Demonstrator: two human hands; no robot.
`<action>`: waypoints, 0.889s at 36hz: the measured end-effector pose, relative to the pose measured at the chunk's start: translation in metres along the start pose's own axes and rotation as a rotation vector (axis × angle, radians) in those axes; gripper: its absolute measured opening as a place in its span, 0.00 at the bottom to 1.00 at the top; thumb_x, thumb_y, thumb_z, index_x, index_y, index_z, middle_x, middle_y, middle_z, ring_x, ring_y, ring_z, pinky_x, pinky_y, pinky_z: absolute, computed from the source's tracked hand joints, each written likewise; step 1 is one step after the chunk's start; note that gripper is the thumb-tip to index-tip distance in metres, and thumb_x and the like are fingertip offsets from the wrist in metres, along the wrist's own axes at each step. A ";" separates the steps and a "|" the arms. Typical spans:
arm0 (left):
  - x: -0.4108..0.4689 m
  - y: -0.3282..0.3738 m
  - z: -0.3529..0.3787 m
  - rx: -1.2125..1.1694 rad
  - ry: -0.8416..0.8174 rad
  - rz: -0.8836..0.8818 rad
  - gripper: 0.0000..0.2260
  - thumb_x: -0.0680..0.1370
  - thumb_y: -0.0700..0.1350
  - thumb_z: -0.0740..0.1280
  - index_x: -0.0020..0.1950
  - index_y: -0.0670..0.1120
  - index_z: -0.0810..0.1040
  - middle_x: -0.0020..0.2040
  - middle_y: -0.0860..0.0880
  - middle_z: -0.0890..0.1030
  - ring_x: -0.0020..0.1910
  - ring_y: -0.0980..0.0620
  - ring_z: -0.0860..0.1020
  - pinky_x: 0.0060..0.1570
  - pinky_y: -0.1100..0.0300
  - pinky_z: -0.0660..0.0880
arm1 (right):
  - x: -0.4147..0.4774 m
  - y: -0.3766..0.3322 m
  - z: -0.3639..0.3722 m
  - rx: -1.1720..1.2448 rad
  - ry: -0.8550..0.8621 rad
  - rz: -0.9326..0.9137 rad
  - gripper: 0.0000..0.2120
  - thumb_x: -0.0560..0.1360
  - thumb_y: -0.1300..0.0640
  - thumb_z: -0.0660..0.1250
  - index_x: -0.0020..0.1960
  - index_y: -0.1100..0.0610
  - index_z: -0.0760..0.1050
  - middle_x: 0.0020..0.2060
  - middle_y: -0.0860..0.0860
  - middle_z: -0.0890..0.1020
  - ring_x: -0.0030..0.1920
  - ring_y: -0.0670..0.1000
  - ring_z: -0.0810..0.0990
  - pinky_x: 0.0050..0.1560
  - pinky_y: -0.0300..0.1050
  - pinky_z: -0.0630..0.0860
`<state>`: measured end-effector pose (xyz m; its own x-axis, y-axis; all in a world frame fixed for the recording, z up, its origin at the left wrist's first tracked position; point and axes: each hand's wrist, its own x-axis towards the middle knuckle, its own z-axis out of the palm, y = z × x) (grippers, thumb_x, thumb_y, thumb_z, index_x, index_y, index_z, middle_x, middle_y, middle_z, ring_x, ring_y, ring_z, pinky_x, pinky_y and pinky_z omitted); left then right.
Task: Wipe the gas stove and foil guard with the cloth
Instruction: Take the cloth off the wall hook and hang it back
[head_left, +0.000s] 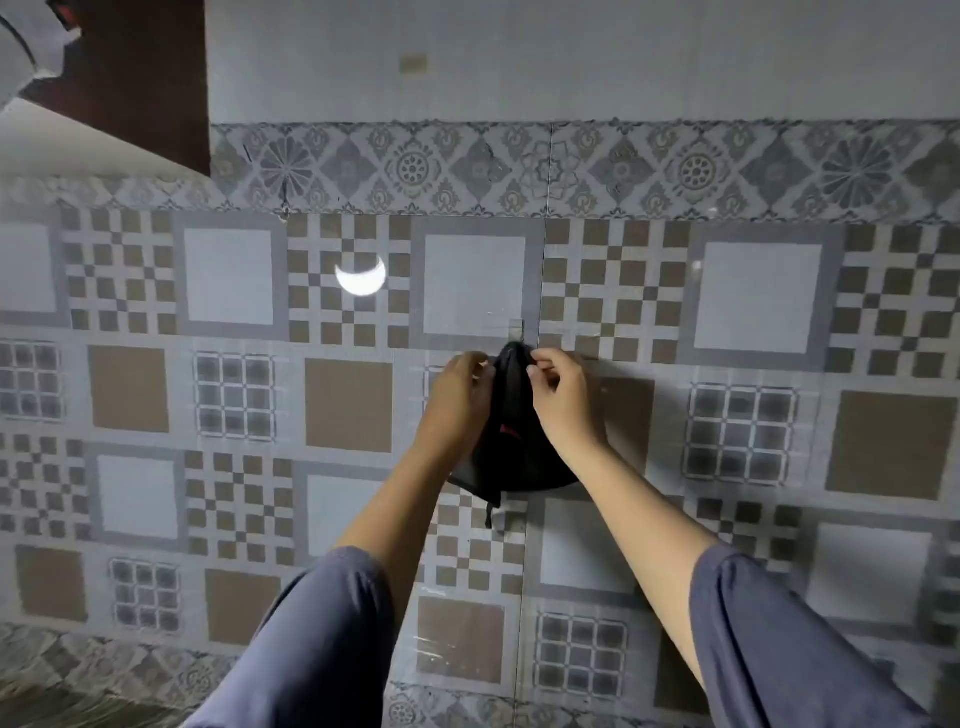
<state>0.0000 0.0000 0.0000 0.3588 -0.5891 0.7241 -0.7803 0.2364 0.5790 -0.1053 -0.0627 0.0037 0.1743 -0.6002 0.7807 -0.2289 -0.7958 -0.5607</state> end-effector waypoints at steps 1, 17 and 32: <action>0.002 0.000 0.001 -0.021 0.017 -0.007 0.13 0.80 0.45 0.57 0.61 0.41 0.74 0.58 0.43 0.78 0.55 0.47 0.77 0.56 0.53 0.76 | 0.002 0.001 0.001 0.002 0.007 0.009 0.09 0.77 0.61 0.62 0.56 0.60 0.77 0.50 0.55 0.81 0.50 0.53 0.79 0.48 0.40 0.72; 0.015 0.014 -0.003 -0.052 0.187 -0.063 0.09 0.79 0.37 0.57 0.54 0.38 0.75 0.54 0.42 0.76 0.46 0.52 0.72 0.44 0.66 0.66 | 0.024 -0.012 -0.020 -0.092 0.083 0.008 0.08 0.78 0.62 0.61 0.51 0.63 0.78 0.49 0.56 0.80 0.48 0.51 0.76 0.46 0.37 0.69; -0.045 0.072 -0.046 -0.145 -0.112 -0.015 0.08 0.80 0.41 0.57 0.57 0.40 0.71 0.56 0.43 0.77 0.54 0.48 0.75 0.50 0.59 0.72 | -0.026 -0.055 -0.105 -0.053 -0.164 0.001 0.07 0.79 0.60 0.60 0.53 0.62 0.74 0.50 0.54 0.79 0.49 0.47 0.74 0.48 0.39 0.68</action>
<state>-0.0489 0.0794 0.0266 0.3039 -0.6741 0.6732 -0.6907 0.3308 0.6431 -0.1976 0.0047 0.0431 0.3273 -0.6097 0.7219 -0.2786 -0.7923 -0.5429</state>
